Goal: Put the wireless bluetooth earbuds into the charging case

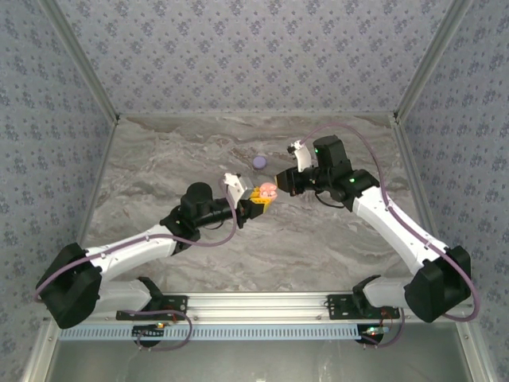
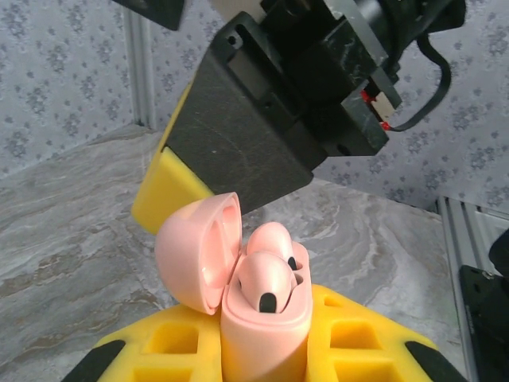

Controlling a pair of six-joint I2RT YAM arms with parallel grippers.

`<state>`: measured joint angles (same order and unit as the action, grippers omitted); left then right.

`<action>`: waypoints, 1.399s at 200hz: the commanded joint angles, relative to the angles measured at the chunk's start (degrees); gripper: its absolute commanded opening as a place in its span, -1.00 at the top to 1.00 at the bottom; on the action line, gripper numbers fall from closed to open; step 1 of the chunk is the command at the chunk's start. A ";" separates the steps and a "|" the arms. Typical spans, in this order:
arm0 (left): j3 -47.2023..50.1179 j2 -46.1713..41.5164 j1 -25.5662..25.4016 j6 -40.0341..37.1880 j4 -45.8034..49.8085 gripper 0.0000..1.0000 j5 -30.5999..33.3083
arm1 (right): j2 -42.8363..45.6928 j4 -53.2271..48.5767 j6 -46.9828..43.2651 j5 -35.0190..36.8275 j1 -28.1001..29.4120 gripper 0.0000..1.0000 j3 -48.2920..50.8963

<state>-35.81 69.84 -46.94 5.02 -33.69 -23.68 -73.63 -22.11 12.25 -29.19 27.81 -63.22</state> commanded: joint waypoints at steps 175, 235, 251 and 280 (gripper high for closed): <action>-1.92 2.14 -0.05 2.51 -0.55 0.71 4.87 | 0.76 -2.69 -2.96 -4.44 0.52 0.65 -0.41; -6.15 7.11 4.62 12.73 8.94 0.71 14.67 | -0.28 -7.93 1.05 16.87 -1.51 0.62 -1.15; -7.51 9.54 6.00 15.58 11.56 0.72 16.00 | -0.45 -8.13 1.90 18.15 -2.36 0.62 -0.63; -13.98 15.56 8.06 21.13 22.74 0.74 16.84 | -0.55 -8.31 2.34 17.96 -3.21 0.61 0.19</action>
<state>-44.03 81.65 -40.10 19.42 -20.91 -9.10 -74.15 -28.60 12.91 -14.22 25.19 -63.24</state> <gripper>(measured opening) 0.192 0.194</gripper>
